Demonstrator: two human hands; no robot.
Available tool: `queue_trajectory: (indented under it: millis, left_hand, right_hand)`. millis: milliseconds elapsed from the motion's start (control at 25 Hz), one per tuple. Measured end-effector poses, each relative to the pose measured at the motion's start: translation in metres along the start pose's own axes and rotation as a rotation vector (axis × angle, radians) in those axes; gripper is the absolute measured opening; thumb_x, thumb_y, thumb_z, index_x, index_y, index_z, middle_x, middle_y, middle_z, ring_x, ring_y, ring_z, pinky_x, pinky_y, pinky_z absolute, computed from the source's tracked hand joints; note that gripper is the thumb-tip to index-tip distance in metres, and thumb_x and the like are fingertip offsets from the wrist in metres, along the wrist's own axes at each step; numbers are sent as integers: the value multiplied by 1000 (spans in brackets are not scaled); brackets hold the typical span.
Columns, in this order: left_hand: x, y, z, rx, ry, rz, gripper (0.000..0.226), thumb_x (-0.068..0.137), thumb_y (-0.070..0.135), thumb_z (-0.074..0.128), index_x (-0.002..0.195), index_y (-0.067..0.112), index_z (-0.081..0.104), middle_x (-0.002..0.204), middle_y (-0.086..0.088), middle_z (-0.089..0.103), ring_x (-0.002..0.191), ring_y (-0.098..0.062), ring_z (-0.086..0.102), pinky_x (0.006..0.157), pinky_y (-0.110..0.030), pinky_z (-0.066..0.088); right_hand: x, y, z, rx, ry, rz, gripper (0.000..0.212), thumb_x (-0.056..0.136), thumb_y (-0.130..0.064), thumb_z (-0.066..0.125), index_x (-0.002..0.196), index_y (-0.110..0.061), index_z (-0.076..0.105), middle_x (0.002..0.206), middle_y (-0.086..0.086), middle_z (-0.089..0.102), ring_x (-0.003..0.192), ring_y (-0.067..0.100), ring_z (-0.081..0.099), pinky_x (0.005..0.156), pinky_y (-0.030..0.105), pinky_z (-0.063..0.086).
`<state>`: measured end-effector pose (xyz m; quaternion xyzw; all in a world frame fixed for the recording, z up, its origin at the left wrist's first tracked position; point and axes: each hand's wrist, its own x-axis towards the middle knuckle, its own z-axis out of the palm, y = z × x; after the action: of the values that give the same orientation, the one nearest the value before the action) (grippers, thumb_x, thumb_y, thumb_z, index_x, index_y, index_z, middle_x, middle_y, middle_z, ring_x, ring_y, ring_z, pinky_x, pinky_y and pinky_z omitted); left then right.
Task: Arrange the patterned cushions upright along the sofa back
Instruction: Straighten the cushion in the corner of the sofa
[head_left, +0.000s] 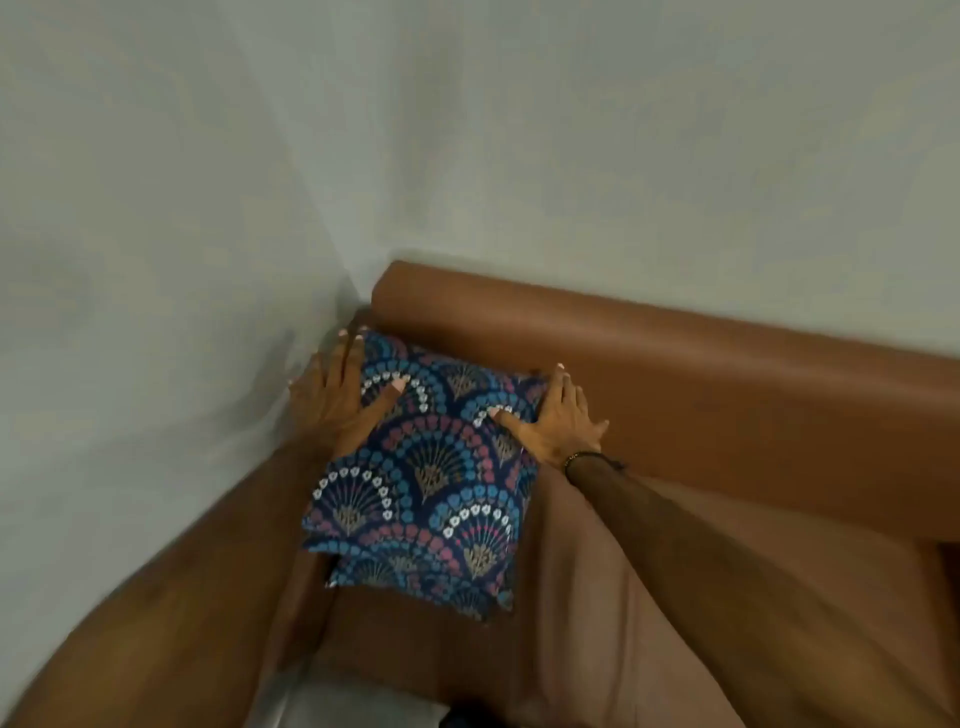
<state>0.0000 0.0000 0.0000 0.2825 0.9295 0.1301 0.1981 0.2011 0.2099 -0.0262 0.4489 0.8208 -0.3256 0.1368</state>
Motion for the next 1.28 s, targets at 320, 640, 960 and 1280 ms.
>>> queue_trajectory:
  millis: [320,640,960,1280]
  left_hand:
    - [16,-45,26,-584,-85,-535,138,54,76,90,161,10,33,159,-18,52,139,-42,57,117,-57,47]
    - [-38,118,39,-903,-129,-168,89,73,26,97,150,16,53,132,6,65,116,-17,66,106,-42,55]
    - [-75,366,230,-774,-346,175,95,71,6,97,146,25,42,139,6,61,128,-15,60,112,-37,50]
    - [-109,536,493,-782,-368,206,94,75,4,94,153,-2,42,140,-4,57,126,-14,53,84,9,43]
  right_hand:
    - [-1,16,64,940,-384,338,87,81,-43,85,151,-20,39,143,0,58,128,30,61,95,45,51]
    - [-42,126,-77,1108,-143,254,61,84,-22,88,133,-14,53,116,2,72,84,15,72,68,43,67]
    - [-43,413,-181,1170,165,297,80,79,3,88,146,-13,49,126,5,68,91,14,69,43,21,59]
    - [0,687,-203,1041,378,324,105,58,-12,103,148,-17,50,142,3,67,125,23,67,100,46,60]
